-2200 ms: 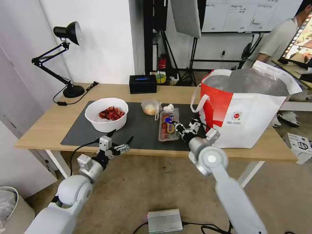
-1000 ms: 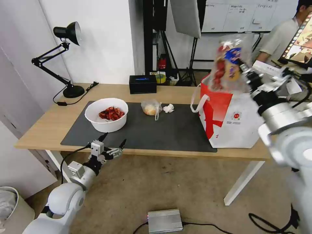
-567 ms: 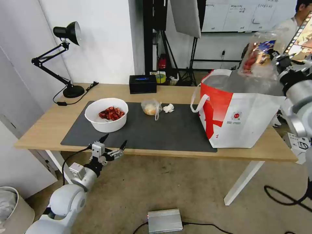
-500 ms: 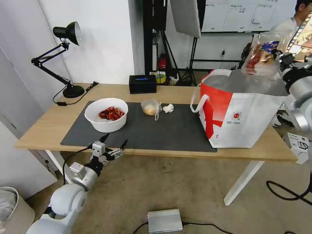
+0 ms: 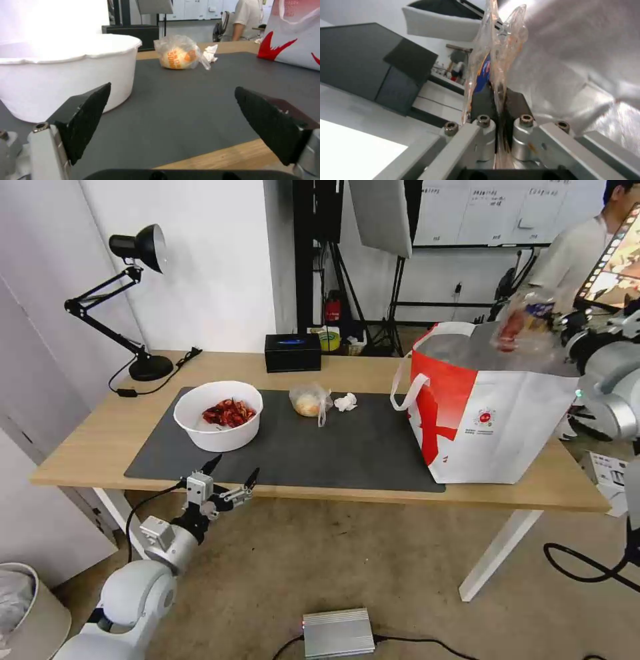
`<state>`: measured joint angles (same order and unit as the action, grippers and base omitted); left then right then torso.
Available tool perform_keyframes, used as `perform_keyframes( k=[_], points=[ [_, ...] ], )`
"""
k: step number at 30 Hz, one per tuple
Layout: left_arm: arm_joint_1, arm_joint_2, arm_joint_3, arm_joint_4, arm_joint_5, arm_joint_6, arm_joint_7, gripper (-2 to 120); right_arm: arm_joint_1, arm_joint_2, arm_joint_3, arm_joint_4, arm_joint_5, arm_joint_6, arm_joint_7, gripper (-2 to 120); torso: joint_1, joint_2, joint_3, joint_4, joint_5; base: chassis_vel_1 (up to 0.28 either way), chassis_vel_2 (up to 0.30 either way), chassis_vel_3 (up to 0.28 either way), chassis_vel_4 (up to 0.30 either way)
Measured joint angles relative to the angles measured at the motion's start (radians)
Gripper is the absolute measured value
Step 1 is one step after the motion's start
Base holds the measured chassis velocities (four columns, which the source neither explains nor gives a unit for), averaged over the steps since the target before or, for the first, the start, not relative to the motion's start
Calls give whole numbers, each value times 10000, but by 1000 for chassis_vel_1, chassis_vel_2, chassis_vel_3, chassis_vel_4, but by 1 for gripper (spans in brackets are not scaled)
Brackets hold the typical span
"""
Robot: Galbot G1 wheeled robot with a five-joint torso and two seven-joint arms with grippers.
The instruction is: Pick up the trash from the table and place it into the takeout bag.
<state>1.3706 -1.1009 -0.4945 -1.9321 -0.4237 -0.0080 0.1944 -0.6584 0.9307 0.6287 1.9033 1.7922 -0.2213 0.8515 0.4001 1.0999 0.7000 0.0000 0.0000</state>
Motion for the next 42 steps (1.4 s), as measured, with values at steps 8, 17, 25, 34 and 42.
perform_keyframes(
  k=[8,17,25,34,42],
  points=[
    [126,-66,71,-55,200,-42,5,100,-267,378,-42,-132,-407,7,81,1,0,0,0,0,0,0,0,0,0],
    [135,-66,84,-51,215,-71,12,100,-407,457,-37,-90,-519,3,9,13,-1,0,0,0,0,0,0,0,0],
    [157,-87,99,-73,232,-74,16,100,-510,425,-15,-27,-531,-4,4,53,-2,0,0,0,0,0,0,0,0],
    [176,-137,40,-139,235,-74,9,100,-778,332,-6,384,-611,-5,-317,83,-2,0,0,0,0,0,0,0,0],
    [332,-12,-150,-235,186,-85,-15,100,-1496,-200,-114,1075,-2415,-4,-2187,84,-2,1,-1,0,0,0,0,0,0]
  ],
)
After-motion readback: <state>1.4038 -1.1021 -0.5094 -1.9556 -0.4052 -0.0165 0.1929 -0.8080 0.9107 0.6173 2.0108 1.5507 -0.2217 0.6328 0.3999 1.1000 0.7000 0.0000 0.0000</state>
